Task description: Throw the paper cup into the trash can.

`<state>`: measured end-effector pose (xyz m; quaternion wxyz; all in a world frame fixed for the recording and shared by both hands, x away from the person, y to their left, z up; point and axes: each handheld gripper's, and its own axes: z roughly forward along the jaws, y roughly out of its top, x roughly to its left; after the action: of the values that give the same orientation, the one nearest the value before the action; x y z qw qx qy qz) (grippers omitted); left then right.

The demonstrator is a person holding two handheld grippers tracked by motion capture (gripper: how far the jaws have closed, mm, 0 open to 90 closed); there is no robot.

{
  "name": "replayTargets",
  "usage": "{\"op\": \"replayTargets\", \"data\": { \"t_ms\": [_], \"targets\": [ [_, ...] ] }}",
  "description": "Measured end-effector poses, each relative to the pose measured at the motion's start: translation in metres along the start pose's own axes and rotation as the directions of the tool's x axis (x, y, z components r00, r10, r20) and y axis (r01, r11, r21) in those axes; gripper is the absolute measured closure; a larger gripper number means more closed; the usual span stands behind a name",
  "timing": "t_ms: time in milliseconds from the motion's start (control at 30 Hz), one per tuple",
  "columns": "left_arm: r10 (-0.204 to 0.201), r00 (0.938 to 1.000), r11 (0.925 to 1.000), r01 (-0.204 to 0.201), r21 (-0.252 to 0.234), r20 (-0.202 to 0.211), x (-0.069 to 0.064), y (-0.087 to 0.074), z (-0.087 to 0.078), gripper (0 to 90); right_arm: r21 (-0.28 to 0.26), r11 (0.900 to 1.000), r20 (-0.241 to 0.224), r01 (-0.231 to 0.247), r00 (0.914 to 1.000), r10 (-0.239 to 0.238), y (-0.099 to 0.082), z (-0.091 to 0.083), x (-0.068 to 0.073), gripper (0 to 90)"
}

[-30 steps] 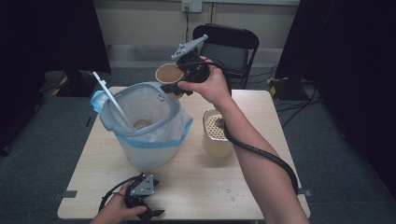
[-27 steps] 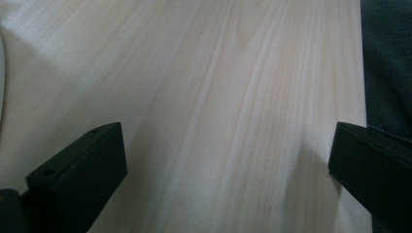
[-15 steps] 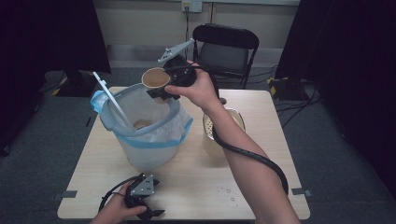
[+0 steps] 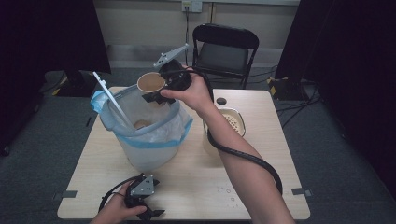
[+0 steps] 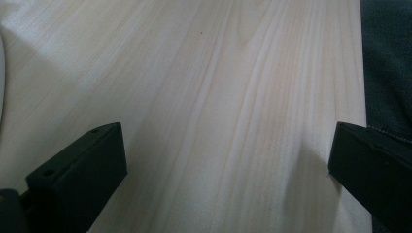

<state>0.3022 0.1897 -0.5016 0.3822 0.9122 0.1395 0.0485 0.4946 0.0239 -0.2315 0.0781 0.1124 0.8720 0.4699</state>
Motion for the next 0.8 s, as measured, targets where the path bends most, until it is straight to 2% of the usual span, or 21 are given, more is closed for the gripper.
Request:
{"op": "replayTargets", "data": {
  "t_ms": [433, 633, 800],
  "targets": [
    [0.001, 1.0000, 1.0000, -0.001, 0.003, -0.001, 0.000, 0.000, 0.000, 0.0, -0.001, 0.9999, -0.046, 0.013, 0.9989, -0.013, 0.000, 0.011, 0.008, 26.9],
    [0.001, 1.0000, 1.0000, -0.001, 0.003, -0.001, 0.000, 0.000, 0.000, 0.0, 0.004, 0.9999, -0.048, 0.017, 0.9987, -0.017, -0.002, 0.015, 0.009, 26.7],
    [-0.001, 1.0000, 1.0000, 0.001, -0.005, 0.001, 0.000, 0.000, 0.000, 0.0, 0.011, 0.9999, -0.078, -0.003, 0.9969, 0.004, -0.005, 0.018, 0.008, 24.9]
  ]
}}
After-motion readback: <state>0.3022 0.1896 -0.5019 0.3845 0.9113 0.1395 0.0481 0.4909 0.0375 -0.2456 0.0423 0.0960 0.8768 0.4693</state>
